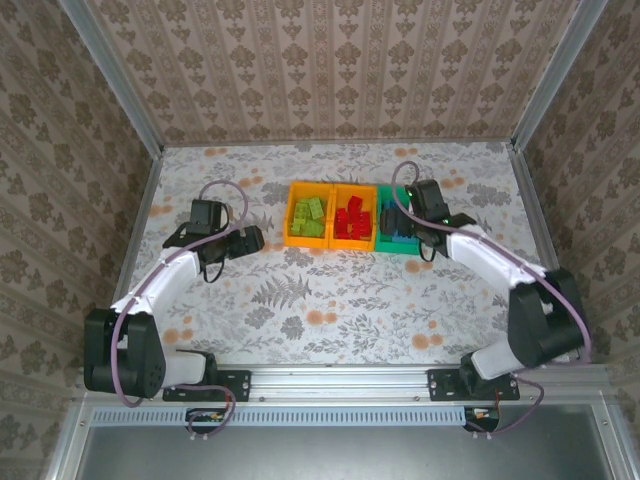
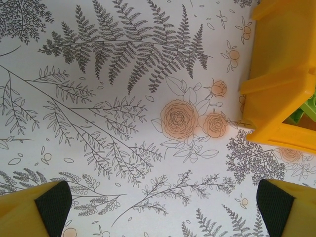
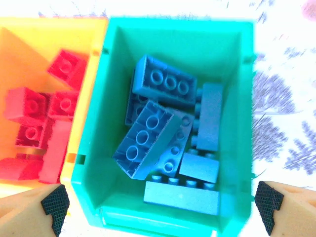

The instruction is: Sort the legos into containers by color

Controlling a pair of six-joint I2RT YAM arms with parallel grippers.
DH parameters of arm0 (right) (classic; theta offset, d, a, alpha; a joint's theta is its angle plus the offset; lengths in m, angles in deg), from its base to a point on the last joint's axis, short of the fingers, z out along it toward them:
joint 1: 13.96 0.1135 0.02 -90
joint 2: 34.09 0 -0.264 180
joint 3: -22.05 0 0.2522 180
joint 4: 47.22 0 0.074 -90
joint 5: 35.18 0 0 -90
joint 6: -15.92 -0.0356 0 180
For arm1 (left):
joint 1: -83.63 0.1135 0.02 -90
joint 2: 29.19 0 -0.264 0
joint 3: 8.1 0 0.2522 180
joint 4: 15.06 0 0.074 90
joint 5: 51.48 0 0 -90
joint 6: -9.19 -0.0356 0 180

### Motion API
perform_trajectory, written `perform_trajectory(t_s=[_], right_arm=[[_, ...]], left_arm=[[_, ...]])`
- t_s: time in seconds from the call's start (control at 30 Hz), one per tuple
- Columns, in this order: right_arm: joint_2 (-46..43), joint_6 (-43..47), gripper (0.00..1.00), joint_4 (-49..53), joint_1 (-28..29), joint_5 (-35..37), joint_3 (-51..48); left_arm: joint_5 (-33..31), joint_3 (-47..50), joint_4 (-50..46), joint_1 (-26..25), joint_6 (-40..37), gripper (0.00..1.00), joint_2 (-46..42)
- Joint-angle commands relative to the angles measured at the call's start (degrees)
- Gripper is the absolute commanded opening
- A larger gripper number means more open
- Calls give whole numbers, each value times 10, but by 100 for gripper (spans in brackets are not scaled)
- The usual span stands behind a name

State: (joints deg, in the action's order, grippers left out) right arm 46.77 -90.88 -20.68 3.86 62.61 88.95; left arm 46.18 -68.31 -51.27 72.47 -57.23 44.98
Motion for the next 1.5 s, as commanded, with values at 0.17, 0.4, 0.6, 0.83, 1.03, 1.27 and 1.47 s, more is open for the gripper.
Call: perform_trajectory(t_s=[0.17, 0.4, 0.6, 0.83, 1.03, 1.27, 1.47], right_arm=[[-205, 176, 100, -239, -31, 174, -225], [-236, 164, 100, -352, -120, 143, -355], [-180, 137, 100, -495, -148, 89, -389], [-51, 150, 100, -530, -154, 57, -312], [81, 139, 99, -684, -153, 48, -319], [66, 138, 100, -628, -154, 40, -305], [67, 138, 100, -632, -153, 40, -306]], left_arm=[[-52, 17, 11, 3, -21, 100, -21], [-118, 41, 38, 3, -60, 100, -54], [-158, 77, 77, 3, -81, 100, -77], [-198, 110, 131, 3, -89, 100, -95], [-220, 116, 166, 2, -112, 100, -97], [-284, 140, 280, 0, -195, 100, -83], [-315, 163, 460, 2, -290, 100, 26]])
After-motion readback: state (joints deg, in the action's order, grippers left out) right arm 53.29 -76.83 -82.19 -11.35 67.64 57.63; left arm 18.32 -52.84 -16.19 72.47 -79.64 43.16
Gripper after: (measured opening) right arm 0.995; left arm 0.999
